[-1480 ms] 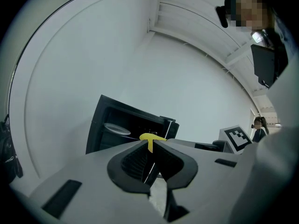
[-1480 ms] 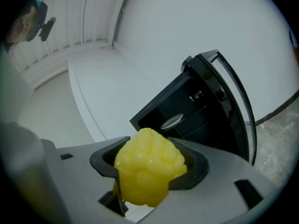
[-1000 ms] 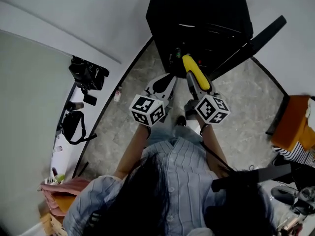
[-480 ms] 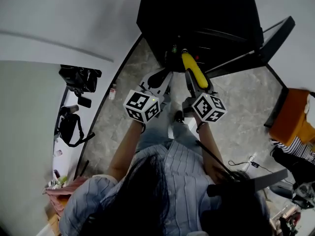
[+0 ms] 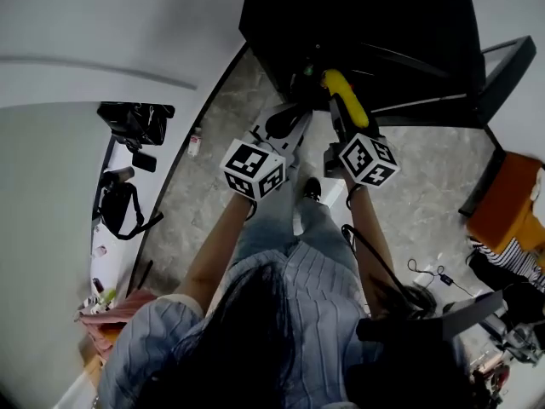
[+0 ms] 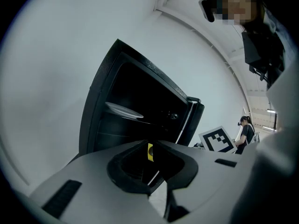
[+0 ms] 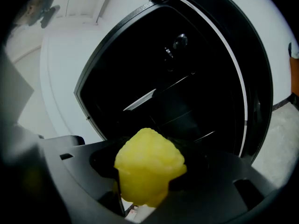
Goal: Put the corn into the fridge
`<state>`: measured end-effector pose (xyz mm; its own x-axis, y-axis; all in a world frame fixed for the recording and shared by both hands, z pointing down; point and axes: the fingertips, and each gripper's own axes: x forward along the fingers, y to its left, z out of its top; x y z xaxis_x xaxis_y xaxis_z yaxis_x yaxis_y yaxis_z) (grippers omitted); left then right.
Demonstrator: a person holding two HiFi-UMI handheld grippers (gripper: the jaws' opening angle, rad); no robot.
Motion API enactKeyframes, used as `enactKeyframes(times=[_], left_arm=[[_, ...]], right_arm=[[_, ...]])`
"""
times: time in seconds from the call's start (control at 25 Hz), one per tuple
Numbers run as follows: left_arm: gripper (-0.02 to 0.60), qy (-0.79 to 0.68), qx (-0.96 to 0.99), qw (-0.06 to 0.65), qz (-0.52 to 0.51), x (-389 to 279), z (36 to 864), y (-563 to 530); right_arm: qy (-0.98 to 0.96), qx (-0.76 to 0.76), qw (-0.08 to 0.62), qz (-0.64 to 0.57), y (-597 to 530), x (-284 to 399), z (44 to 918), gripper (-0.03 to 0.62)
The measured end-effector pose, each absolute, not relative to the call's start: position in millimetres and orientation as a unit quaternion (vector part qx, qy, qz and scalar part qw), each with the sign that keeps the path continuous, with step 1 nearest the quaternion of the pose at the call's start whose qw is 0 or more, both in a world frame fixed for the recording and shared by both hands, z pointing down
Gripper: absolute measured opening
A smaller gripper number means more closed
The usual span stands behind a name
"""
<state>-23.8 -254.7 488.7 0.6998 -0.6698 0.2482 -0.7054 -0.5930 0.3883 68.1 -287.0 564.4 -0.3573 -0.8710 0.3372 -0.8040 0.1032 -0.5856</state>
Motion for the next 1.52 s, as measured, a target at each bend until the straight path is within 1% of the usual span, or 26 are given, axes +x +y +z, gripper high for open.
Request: enactKeyframes(times=[0.16, 0.4, 0.64, 0.76, 0.88, 1.08, 1.32, 1.52], left_arm=[[0.040, -0.383, 0.892, 0.238, 0.040, -22.5, 498.3, -265.7], [0.040, -0.381, 0.892, 0.240, 0.042, -19.8, 503.5, -281.7], [0.040, -0.379, 0.891, 0.245, 0.045, -20.7, 506.7, -283.9], [0.040, -0.380, 0.889, 0.250, 0.046, -23.1, 508.4, -283.1], [0.040, -0.382, 0.888, 0.252, 0.047, -26.4, 510.1, -282.7], [0.040, -0.386, 0.884, 0.259, 0.051, -31.3, 518.2, -281.2], [0.040, -0.387, 0.882, 0.266, 0.051, -32.5, 522.3, -281.3], [0.040, -0.389, 0.878, 0.274, 0.050, -33.7, 526.3, -279.7]], right_arm=[[0.739, -0.574, 0.031, -0.352, -306.8, 70.6, 579.5, 0.253], [0.737, -0.590, -0.018, -0.328, -342.5, 73.6, 609.7, 0.253], [0.707, -0.612, -0.060, -0.349, -367.1, 81.8, 658.3, 0.253], [0.708, -0.613, -0.093, -0.338, -375.6, 82.1, 670.0, 0.253], [0.714, -0.610, -0.118, -0.323, -381.8, 81.9, 675.7, 0.253], [0.724, -0.607, -0.135, -0.299, -391.1, 80.1, 678.1, 0.253], [0.743, -0.594, -0.181, -0.249, -404.8, 77.0, 678.4, 0.253], [0.752, -0.588, -0.189, -0.231, -417.1, 73.8, 678.7, 0.253]])
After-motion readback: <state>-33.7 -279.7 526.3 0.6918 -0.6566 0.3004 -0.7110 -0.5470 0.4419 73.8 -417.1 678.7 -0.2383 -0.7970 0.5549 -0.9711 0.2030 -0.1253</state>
